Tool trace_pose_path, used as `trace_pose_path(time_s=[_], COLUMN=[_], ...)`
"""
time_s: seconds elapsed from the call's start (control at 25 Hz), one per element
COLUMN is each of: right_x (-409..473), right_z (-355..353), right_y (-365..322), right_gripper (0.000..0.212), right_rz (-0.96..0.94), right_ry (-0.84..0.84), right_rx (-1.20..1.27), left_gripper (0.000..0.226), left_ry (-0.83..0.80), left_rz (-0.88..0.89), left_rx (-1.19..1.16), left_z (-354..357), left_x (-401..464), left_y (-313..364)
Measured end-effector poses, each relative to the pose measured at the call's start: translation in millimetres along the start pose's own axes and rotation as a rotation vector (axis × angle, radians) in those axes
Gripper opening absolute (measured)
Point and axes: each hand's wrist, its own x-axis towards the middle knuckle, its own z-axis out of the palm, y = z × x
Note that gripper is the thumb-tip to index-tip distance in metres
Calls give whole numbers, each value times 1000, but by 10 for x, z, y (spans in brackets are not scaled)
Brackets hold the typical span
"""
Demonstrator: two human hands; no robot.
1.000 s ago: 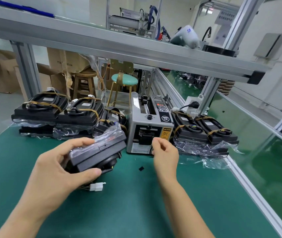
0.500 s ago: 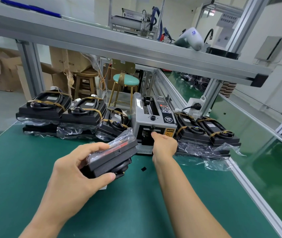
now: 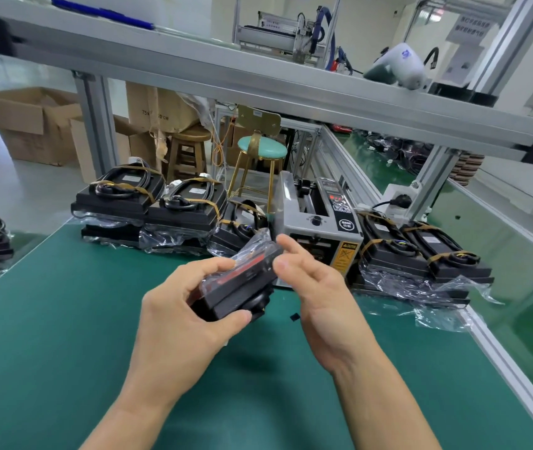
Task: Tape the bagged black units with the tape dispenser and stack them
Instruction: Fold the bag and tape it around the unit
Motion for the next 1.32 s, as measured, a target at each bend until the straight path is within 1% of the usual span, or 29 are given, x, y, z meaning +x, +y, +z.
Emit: trace_pose_path(time_s=[0.04,0.2,0.4,0.56,0.76,0.88,0.96,1.12,1.24,1.32], right_x=[-37,-54,-27,-12,-1,-3,0,7,-38,-20], right_z=[46,72,91,113,122,132,140,182,274,287], right_y=[18,57,52,76,92,109,129,183,239,237], right_gripper=[6,15,14,19,25,22,17,39,55,65], right_rz=[-26,-70,-94,-121,-138,-162,-177,-104,-128,-150], right_ry=[-25,3,39,64,87,124,161,172,126,89], right_rx=[-29,-36,-108,-140,-182,-246,-239,-20,-121,-156], left_gripper=[62,58,60,55,60,60,60,60,60,55], left_ry=[12,40,32,40,39,46,54,55,64,72], left_rz=[6,8,23,13,18,26,22,4,-4,-24], left_rx=[12,27,56,42,67,77,72,61,39,-26], left_z=[9,17,22,26,17,21,21,23,12,-18], left_x=[-6,-19,-20,-25,-30,-30,-30,-44,-58,-56], left_y=[-4,-24,-25,5,-6,9,12,11,9,-5])
